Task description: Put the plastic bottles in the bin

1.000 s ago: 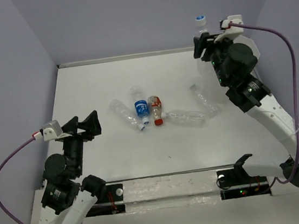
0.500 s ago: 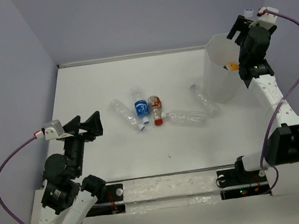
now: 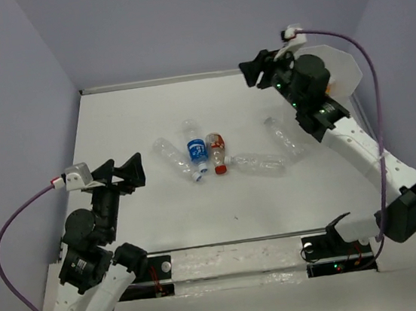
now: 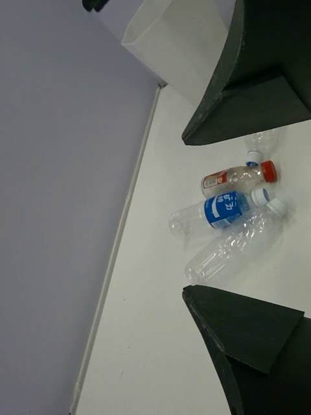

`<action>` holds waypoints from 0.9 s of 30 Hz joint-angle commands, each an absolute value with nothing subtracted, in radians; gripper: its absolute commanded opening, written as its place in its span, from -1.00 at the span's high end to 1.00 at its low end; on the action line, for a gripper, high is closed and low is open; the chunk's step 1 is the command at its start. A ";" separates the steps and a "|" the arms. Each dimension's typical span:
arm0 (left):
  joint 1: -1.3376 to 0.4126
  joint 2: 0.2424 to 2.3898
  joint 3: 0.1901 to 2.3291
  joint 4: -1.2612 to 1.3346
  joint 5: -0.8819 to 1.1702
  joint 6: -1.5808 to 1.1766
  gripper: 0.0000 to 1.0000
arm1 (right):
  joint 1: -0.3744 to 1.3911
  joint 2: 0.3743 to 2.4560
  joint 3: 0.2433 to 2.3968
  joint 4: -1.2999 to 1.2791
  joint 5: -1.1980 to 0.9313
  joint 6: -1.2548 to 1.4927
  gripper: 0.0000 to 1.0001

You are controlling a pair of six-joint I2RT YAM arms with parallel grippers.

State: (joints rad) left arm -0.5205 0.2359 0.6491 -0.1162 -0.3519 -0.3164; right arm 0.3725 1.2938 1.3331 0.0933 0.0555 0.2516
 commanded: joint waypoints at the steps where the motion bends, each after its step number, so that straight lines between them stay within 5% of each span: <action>1: -0.511 0.276 0.657 -0.074 -0.354 -0.308 -0.98 | 0.553 1.486 1.373 0.003 0.084 0.230 -0.06; 7: -0.511 0.288 0.657 -0.078 -0.362 -0.311 -0.98 | 0.719 1.741 1.540 -0.073 0.207 0.258 -0.06; 10: -0.509 0.291 0.657 -0.078 -0.357 -0.313 -0.98 | 0.752 1.906 1.682 -0.135 0.270 0.268 -0.45; 14: -0.509 0.288 0.655 -0.078 -0.357 -0.313 -0.98 | 0.761 2.115 1.842 -0.224 0.337 0.288 -0.74; 27: -0.508 0.278 0.657 -0.075 -0.356 -0.313 -0.98 | 0.761 2.388 2.109 -0.367 0.298 0.293 -0.61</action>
State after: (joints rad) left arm -0.5148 0.2733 0.6491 -0.1169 -0.3523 -0.3172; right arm 0.7589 2.3425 2.0232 -0.3256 0.3084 0.2886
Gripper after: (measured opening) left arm 0.989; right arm 0.832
